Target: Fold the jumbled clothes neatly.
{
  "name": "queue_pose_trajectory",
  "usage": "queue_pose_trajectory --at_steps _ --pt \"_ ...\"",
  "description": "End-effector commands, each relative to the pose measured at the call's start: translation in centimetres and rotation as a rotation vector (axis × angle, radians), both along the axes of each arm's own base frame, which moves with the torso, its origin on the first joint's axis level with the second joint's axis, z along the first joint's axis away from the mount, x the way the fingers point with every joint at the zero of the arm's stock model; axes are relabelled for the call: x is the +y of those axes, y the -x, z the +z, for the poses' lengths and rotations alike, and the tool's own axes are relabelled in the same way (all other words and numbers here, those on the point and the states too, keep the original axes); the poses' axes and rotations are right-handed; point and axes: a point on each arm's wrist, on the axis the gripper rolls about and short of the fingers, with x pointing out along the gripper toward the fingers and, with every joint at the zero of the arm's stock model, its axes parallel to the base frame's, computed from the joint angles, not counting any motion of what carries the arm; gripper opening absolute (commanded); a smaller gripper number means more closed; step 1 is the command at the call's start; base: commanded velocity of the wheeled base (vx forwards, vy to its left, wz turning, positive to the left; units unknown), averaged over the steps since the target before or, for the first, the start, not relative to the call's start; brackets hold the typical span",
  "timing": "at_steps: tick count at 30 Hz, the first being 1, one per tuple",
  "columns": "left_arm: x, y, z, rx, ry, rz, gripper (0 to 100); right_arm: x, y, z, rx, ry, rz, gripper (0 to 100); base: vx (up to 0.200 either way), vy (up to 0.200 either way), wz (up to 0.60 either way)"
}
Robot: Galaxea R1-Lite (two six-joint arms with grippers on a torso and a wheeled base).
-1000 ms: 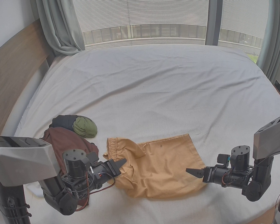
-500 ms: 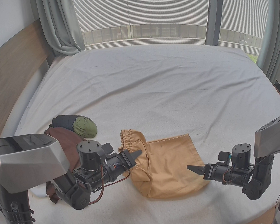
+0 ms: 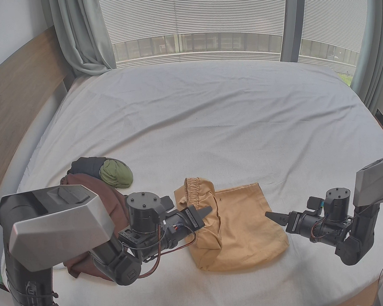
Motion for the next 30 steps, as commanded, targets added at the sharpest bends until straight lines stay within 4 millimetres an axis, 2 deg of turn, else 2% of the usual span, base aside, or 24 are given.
queue_pose_trajectory --at_steps 1,13,21,30 --pt "-1.1 -0.1 -0.1 -0.002 0.001 -0.023 0 -0.3 -0.2 0.3 -0.014 -0.004 -0.012 100 0.0 0.0 0.0" --pt "-5.1 -0.5 -1.0 0.034 -0.021 -0.1 0 -1.5 -0.9 0.8 -0.038 -0.015 -0.055 100 0.0 0.0 0.0" --pt "-6.3 -1.5 -1.8 0.033 -0.02 -0.104 0 -1.8 -1.1 0.9 -0.04 -0.021 -0.071 100 0.0 0.0 0.0" --pt "-8.3 -1.2 -1.5 0.042 -0.028 -0.141 0 -1.8 -1.3 0.9 -0.044 -0.022 -0.071 100 0.0 0.0 0.0"
